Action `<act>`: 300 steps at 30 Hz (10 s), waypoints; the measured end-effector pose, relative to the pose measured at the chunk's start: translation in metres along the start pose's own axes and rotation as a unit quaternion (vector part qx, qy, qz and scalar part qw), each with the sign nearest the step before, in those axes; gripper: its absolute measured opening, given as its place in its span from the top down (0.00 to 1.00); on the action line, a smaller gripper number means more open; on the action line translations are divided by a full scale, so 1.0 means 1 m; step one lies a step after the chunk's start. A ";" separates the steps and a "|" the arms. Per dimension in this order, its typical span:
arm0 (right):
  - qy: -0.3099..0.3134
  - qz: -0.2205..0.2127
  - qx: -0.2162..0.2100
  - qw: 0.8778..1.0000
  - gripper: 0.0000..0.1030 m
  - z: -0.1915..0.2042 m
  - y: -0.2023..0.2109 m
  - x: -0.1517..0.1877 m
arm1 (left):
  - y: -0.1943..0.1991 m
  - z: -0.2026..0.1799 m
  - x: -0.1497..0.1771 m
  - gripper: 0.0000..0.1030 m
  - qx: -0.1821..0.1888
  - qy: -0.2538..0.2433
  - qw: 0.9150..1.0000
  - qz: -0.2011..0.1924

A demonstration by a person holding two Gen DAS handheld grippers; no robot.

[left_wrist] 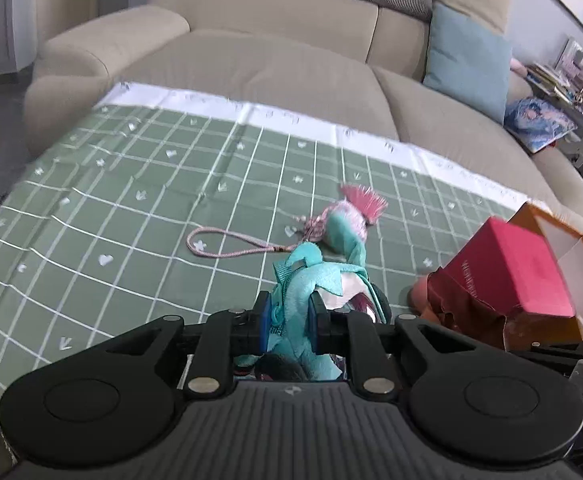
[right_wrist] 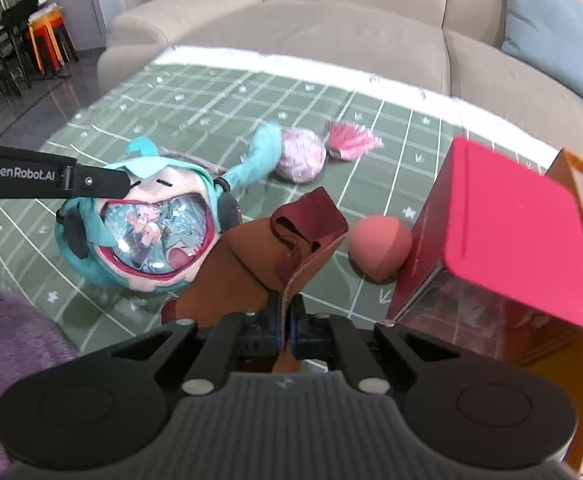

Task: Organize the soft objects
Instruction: 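Carry the brown cloth with the right tool while the left tool carries the doll to the box, then open both tools over the box, releasing the doll and brown cloth, then move both tools to the pink tasselled pouch and pink ball, then grasp the pink ball with the right tool while the left tool grasps the pink pouch, then carry the ball with the right tool while the left tool carries the pouch to the box, then open both tools over the box, releasing the pouch and ball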

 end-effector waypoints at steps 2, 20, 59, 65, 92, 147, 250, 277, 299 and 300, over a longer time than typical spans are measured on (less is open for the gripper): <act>-0.001 -0.008 -0.005 1.000 0.99 -0.001 0.012 -0.001 | 0.015 -0.003 -0.003 0.81 0.000 -0.002 1.000 -0.012; -0.054 -0.067 0.019 0.996 0.99 -0.058 0.128 0.027 | 0.099 -0.089 0.003 0.81 0.051 -0.058 0.995 -0.056; -0.105 -0.066 0.176 0.977 0.99 -0.328 0.122 0.028 | -0.082 -0.401 -0.056 0.81 0.143 -0.280 0.949 0.010; -0.084 -0.017 0.159 0.984 0.98 -0.333 0.077 0.026 | -0.118 -0.397 -0.048 0.80 0.111 -0.308 0.944 0.036; -0.056 -0.022 0.205 0.977 0.46 -0.311 0.109 0.019 | -0.059 -0.369 -0.061 0.59 0.130 -0.294 0.947 -0.009; 0.090 -0.026 0.019 0.995 0.43 -0.004 0.048 -0.005 | -0.010 -0.062 0.010 0.47 0.090 -0.133 0.987 0.031; 0.251 0.179 -0.101 0.946 0.55 0.025 0.026 -0.013 | 0.016 -0.088 0.000 0.51 0.122 -0.235 0.963 0.049; -0.034 -0.051 0.084 0.995 0.55 -0.178 0.196 0.059 | 0.052 -0.295 0.020 0.51 0.236 -0.258 0.937 0.011; -0.084 -0.026 0.154 0.984 0.54 -0.294 0.137 0.068 | -0.076 -0.409 0.009 0.51 0.250 -0.328 0.906 0.095; -0.080 -0.021 0.155 0.984 0.54 -0.296 0.132 0.069 | -0.082 -0.409 0.012 0.51 0.245 -0.329 0.906 0.102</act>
Point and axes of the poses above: each gripper's, at about its wrist camera, not at the fingertips, and y roughly against the way its jaws point, z to its left, x to its underside, the point moved 8 cm from there along -y, roughly the way its jaws point, and after that the axes turned 4 degrees about -y, right-handed, at the moved point
